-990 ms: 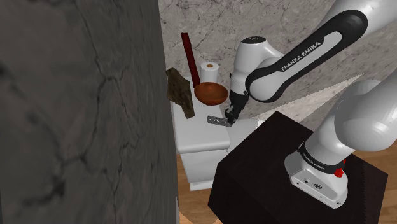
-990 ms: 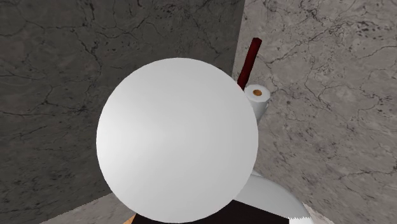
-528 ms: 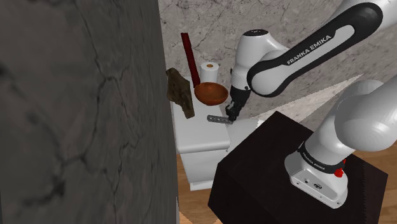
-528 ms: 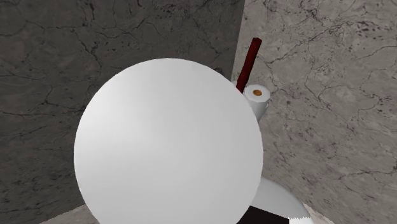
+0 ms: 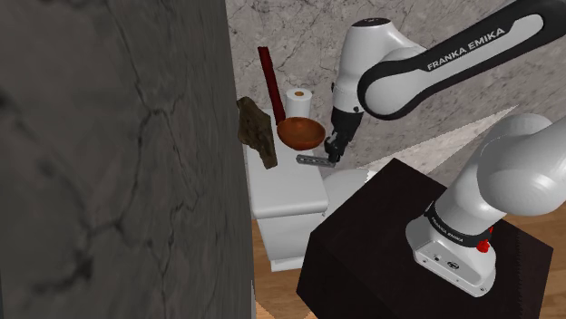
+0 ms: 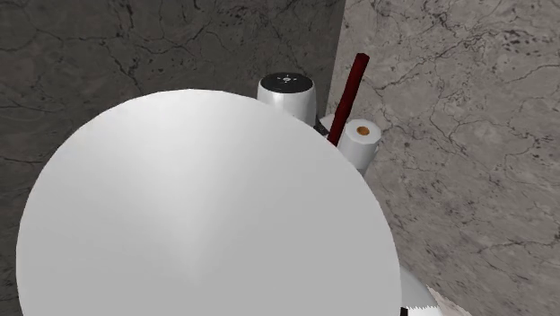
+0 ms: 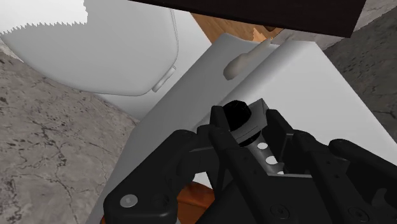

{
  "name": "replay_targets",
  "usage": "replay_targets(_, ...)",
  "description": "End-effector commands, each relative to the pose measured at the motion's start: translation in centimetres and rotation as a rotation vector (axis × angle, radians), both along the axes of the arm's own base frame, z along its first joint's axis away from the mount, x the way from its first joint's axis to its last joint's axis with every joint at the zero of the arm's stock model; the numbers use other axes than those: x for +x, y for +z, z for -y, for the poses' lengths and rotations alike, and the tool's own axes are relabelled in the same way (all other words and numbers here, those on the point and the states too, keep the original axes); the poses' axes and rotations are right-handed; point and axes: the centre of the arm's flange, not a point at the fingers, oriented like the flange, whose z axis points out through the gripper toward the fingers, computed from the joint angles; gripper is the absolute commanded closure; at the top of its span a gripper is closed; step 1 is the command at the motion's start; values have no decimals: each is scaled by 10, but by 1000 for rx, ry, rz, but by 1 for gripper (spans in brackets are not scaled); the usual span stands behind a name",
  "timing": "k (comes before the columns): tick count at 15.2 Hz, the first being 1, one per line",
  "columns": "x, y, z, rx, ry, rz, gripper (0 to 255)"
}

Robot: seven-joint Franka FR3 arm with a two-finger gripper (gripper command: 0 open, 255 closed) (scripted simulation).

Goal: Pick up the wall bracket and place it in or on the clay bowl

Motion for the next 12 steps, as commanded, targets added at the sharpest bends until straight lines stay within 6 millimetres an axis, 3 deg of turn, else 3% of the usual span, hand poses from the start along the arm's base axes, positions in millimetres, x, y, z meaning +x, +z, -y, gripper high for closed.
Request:
replay_targets(1, 0, 11, 0, 0, 0, -1, 255)
replay_targets(12, 0, 69, 0, 0, 0, -1, 255)
